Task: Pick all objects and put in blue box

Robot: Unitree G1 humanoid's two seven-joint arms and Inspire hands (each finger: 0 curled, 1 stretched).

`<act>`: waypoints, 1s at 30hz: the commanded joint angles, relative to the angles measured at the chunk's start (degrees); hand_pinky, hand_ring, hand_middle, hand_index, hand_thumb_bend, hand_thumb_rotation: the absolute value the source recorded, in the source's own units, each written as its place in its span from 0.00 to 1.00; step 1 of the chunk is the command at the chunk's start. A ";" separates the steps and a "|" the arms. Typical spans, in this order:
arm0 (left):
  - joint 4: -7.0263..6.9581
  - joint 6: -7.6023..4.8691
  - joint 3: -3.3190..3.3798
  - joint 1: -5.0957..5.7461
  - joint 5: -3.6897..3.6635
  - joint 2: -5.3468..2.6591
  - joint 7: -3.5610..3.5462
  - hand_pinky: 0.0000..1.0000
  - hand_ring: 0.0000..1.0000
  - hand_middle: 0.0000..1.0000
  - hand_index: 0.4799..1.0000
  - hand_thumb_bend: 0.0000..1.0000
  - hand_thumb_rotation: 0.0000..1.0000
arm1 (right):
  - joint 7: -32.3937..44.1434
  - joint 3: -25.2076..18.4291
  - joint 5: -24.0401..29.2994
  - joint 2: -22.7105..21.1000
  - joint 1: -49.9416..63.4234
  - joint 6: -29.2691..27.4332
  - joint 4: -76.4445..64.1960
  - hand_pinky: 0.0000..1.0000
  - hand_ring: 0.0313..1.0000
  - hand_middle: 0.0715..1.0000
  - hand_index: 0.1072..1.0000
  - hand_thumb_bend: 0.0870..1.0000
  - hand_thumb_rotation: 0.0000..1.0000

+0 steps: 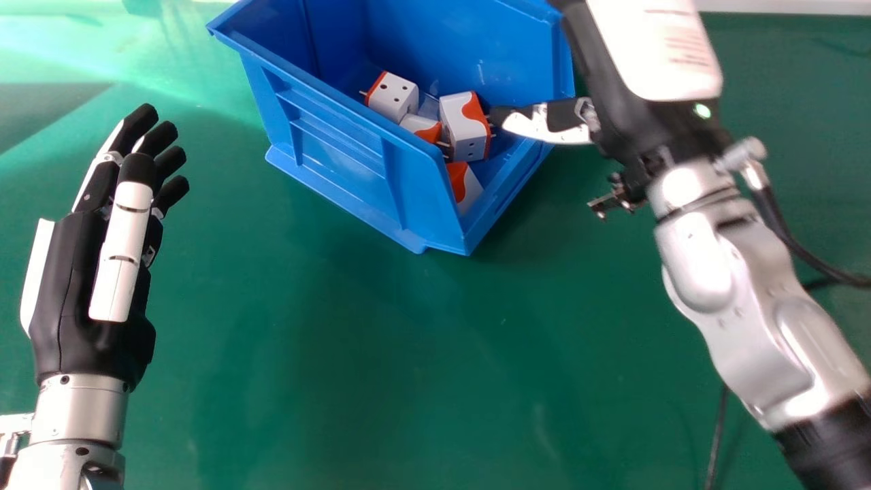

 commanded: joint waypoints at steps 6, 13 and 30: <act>-1.25 -1.92 -1.36 1.03 0.64 -0.37 -0.27 0.90 0.92 0.92 0.85 0.57 0.74 | -3.27 -8.59 7.26 3.13 17.05 -4.06 -13.26 0.46 0.71 0.73 0.68 0.35 0.00; -0.37 -3.63 -2.70 1.52 2.31 -2.10 0.67 0.95 0.95 0.95 0.89 0.50 0.76 | -3.75 -10.44 13.54 8.94 30.18 -7.85 -16.28 0.50 0.70 0.73 0.69 0.30 0.11; 2.40 -6.57 -4.25 0.71 3.01 -3.73 1.26 0.97 0.96 0.96 0.92 0.43 0.81 | 14.83 -11.49 43.78 16.99 36.72 -9.13 -12.22 0.84 0.90 0.92 0.91 0.31 0.82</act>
